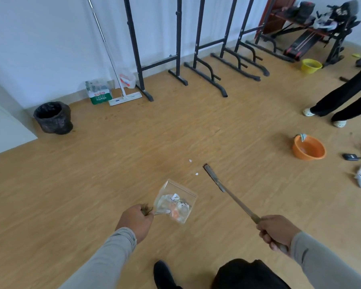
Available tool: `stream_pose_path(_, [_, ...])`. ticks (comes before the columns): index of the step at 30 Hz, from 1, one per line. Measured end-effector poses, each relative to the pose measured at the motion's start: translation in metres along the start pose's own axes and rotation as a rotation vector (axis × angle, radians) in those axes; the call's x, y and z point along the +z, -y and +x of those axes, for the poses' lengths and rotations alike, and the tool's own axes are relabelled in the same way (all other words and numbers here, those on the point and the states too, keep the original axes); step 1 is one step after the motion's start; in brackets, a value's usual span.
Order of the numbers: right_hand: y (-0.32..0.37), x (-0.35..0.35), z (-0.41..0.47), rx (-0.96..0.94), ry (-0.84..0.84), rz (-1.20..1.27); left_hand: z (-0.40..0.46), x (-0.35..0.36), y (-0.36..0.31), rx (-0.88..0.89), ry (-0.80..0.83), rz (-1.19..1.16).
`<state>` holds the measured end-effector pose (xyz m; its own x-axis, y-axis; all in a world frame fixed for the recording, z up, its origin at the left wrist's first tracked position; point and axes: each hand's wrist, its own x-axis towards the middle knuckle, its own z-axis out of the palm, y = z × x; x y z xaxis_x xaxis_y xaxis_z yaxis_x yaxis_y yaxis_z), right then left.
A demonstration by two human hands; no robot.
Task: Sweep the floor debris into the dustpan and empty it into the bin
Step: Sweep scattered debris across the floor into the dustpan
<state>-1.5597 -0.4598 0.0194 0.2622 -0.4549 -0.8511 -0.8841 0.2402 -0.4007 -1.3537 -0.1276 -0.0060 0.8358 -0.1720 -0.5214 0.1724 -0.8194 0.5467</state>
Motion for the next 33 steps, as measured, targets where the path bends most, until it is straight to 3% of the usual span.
stream_pose_path(16, [0.115,-0.087,0.14,0.075,0.027,-0.046,0.111,0.06,-0.12,-0.111,0.068,0.118])
stream_pose_path(22, [0.147,-0.116,0.187,0.012,0.044,-0.151,0.14,0.097,-0.161,-0.143,0.1,0.105])
stream_pose_path(33, [0.193,-0.108,0.245,0.007,0.042,-0.209,0.208,0.14,-0.183,-0.18,0.127,0.183])
